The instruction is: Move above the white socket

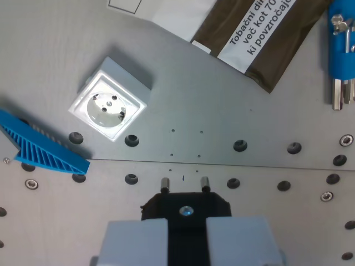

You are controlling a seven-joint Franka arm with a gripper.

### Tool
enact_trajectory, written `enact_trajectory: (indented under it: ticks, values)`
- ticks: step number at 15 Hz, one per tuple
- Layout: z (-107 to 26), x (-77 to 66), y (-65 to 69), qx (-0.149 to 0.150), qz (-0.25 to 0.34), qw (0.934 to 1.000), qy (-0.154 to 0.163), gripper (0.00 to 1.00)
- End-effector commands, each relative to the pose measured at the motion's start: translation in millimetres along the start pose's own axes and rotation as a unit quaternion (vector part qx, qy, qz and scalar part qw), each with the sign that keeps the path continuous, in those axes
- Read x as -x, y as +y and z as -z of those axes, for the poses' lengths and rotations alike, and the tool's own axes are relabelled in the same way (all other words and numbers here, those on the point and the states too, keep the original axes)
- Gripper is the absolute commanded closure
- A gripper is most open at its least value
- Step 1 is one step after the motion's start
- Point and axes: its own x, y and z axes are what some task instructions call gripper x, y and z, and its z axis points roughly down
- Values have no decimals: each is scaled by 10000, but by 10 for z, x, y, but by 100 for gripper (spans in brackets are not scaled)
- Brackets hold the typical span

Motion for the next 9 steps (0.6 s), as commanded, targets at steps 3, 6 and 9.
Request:
enact_trajectory:
  ticks: [3, 6, 9]
  values:
    - [-222, 76, -63, 28, 952, 9942, 496, 100]
    - [-349, 107, -115, 42, 1268, 9907, 501, 100]
    - [-487, 138, -174, 43, 1597, 9860, 478, 100]
